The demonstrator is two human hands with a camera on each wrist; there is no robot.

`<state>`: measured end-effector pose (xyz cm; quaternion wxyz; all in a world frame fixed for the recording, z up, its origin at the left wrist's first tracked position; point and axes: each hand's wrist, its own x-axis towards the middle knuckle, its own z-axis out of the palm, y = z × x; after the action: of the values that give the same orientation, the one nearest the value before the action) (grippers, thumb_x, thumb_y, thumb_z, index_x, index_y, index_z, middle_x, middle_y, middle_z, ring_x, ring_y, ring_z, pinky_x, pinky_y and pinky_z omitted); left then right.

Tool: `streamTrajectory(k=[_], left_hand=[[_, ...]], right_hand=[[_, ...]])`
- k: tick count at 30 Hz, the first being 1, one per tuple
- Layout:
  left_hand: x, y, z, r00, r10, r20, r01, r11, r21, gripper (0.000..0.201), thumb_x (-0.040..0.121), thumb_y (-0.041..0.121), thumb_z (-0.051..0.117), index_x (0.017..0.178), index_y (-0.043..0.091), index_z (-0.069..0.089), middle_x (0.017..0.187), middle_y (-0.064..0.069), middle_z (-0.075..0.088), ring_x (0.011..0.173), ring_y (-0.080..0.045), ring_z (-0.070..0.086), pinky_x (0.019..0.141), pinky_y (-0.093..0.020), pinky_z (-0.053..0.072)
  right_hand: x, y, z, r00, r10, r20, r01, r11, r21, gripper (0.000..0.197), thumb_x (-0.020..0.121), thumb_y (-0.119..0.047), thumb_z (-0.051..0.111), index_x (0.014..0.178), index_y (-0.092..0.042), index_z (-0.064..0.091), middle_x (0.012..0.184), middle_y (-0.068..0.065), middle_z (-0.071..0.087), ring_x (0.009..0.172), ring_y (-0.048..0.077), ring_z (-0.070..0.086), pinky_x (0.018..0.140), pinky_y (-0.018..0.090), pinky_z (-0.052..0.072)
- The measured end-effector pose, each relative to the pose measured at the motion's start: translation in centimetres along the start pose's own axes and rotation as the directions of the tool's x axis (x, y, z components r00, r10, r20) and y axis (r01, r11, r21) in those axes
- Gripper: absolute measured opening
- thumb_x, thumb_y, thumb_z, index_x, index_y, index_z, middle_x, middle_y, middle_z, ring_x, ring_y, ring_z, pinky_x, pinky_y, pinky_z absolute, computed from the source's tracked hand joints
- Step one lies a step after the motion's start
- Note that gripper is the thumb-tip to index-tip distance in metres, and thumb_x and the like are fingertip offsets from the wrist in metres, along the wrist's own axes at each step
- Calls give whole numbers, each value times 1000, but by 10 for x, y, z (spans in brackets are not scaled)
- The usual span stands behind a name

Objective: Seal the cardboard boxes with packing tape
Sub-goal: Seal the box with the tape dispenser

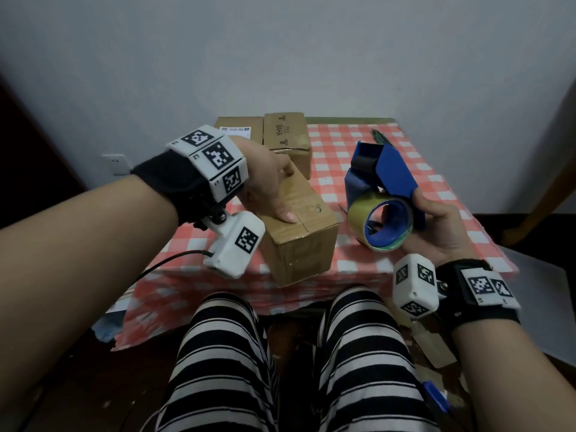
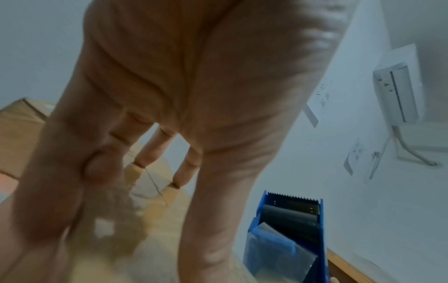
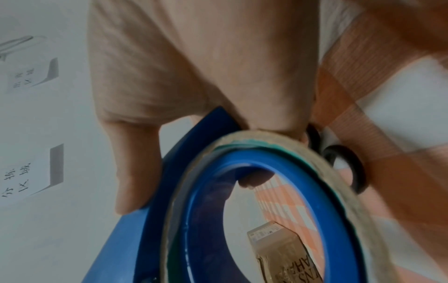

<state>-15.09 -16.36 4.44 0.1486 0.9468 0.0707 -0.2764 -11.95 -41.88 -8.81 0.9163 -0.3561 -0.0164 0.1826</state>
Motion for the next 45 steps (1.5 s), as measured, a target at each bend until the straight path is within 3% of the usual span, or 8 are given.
streamTrajectory(k=[4,7,13,17,24,35,42,45], left_hand=[[8,2,-7,983,95,-158,-56,971,232,98,62,42,84,145,32,33,143,-6,35,121,-29,47,99,-40,44],[14,3,-6,966,239,-103,-228,968,106,98,68,29,84,148,39,27,150,7,35,134,-24,40,106,-39,39],[26,7,1,943,334,4,-333,942,-46,50,76,20,78,121,36,62,129,6,57,95,-21,63,85,-30,55],[33,4,4,931,362,44,-356,929,-102,34,76,19,78,102,39,68,123,2,58,83,-18,59,71,-25,54],[42,-2,3,916,393,79,-355,888,-291,16,92,11,60,99,23,68,110,-5,59,52,-3,53,64,-19,47],[46,8,6,944,325,56,-273,866,-418,9,90,15,63,94,20,70,92,-3,61,54,-5,59,56,-16,44],[44,5,8,945,322,54,-249,817,-521,12,90,9,63,81,15,70,81,0,66,61,-5,61,59,-12,50],[44,3,9,940,335,58,-250,798,-548,14,90,8,61,80,13,68,84,-2,65,64,-6,61,59,-12,52]], right_hand=[[9,2,0,998,30,55,-30,1000,7,83,50,-21,94,126,-7,62,119,9,65,107,25,63,100,49,48],[11,3,-1,995,43,90,-42,999,-11,69,51,-21,93,114,-8,70,110,9,69,101,25,66,88,47,55],[11,3,-6,996,35,88,-34,999,-5,75,47,-23,95,116,-6,71,116,12,69,106,28,67,87,47,56],[13,7,-11,999,9,54,-11,999,43,95,51,-24,94,135,-1,55,150,19,41,138,36,40,107,52,38],[20,12,-9,992,-33,126,20,995,98,67,59,-21,90,119,-1,68,131,17,61,123,34,57,103,52,43],[20,9,4,997,-69,40,67,997,45,100,58,-23,91,143,-3,43,159,17,24,147,35,21,121,51,16],[23,8,1,996,-75,54,73,996,43,108,57,-24,92,147,-2,37,160,18,20,143,36,27,121,50,14],[24,11,0,997,-56,46,54,998,42,91,57,-23,92,135,-1,53,159,19,21,137,35,32,121,50,15]])
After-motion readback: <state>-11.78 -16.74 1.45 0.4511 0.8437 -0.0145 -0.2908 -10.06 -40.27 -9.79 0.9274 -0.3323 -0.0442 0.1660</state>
